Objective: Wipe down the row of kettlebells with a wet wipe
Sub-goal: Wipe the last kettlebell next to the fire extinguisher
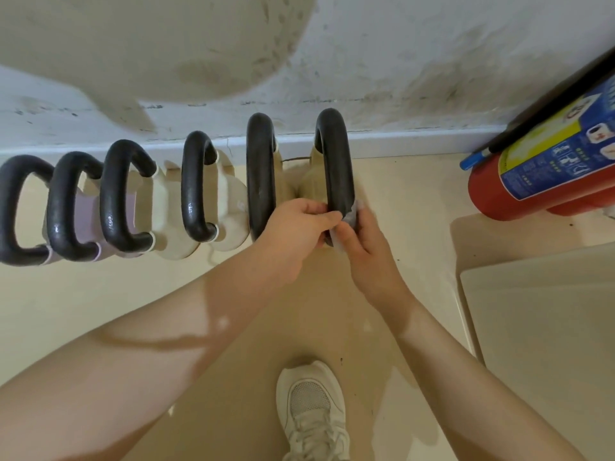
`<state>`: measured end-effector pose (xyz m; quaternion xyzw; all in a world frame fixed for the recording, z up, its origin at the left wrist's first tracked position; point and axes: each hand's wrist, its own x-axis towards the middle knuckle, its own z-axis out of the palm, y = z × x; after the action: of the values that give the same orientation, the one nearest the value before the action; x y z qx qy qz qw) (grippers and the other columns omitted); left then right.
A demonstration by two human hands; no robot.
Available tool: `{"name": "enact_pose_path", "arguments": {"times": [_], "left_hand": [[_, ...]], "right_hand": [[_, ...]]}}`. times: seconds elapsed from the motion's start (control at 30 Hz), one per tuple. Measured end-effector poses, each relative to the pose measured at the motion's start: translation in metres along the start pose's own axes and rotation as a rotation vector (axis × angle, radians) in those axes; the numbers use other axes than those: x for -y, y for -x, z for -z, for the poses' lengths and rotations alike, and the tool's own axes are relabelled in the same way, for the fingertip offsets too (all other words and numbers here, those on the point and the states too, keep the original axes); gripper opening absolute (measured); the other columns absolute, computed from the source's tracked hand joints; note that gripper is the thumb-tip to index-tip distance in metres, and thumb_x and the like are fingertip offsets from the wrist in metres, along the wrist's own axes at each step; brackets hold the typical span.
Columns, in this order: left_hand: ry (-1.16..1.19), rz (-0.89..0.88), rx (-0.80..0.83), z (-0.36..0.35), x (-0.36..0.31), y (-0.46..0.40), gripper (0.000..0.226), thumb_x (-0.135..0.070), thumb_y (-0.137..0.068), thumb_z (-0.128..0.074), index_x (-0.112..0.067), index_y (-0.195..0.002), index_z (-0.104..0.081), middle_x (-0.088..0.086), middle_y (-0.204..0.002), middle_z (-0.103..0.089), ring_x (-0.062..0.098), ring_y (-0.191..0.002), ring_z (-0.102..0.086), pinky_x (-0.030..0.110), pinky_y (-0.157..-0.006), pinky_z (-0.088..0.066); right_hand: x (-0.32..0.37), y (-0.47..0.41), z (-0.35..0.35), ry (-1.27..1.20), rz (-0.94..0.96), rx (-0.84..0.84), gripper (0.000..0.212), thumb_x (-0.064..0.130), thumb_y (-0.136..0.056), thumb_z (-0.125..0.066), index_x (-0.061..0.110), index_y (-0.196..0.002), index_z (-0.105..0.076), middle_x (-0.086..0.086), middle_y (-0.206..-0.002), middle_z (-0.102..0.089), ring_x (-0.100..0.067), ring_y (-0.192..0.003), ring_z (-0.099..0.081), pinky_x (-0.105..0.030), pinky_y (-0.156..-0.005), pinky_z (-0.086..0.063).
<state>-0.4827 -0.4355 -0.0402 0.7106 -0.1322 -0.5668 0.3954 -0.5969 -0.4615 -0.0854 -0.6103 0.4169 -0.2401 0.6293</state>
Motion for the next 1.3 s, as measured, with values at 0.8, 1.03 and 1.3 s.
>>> {"name": "enact_pose_path", "arguments": {"times": [0.8, 1.03, 1.3], "left_hand": [[0.245, 0.029, -0.079, 0.017, -0.028, -0.002, 0.034, -0.046, -0.095, -0.037, -0.022, -0.074, -0.048, -0.004, -0.072, -0.048, 0.006, -0.071, -0.048, 0.02, -0.069, -0.038], [0.104, 0.028, -0.061, 0.017, -0.018, 0.003, 0.065, -0.061, -0.089, -0.033, -0.022, -0.141, -0.036, -0.002, -0.144, -0.042, 0.014, -0.132, -0.038, 0.031, -0.106, -0.025], [0.198, -0.021, -0.023, 0.021, -0.02, 0.001, 0.049, -0.053, -0.093, -0.034, -0.02, -0.124, -0.052, -0.011, -0.093, -0.056, 0.003, -0.085, -0.051, 0.024, -0.089, -0.034]], "right_hand": [[0.076, -0.105, -0.009, 1.861, 0.431, 0.553, 0.036, 0.034, -0.09, -0.036, 0.017, -0.068, -0.059, 0.001, -0.078, -0.055, -0.019, -0.109, -0.049, -0.041, -0.114, -0.012], [0.035, -0.045, -0.029, 2.262, 0.364, 0.551, 0.029, 0.028, -0.091, -0.048, 0.015, -0.111, -0.064, -0.004, -0.113, -0.064, -0.029, -0.123, -0.043, -0.047, -0.114, -0.008], [0.011, -0.018, -0.025, 2.365, 0.517, 0.703, 0.025, 0.019, -0.09, -0.044, 0.016, -0.104, -0.065, -0.003, -0.099, -0.066, -0.025, -0.105, -0.055, -0.036, -0.107, -0.03]]}}
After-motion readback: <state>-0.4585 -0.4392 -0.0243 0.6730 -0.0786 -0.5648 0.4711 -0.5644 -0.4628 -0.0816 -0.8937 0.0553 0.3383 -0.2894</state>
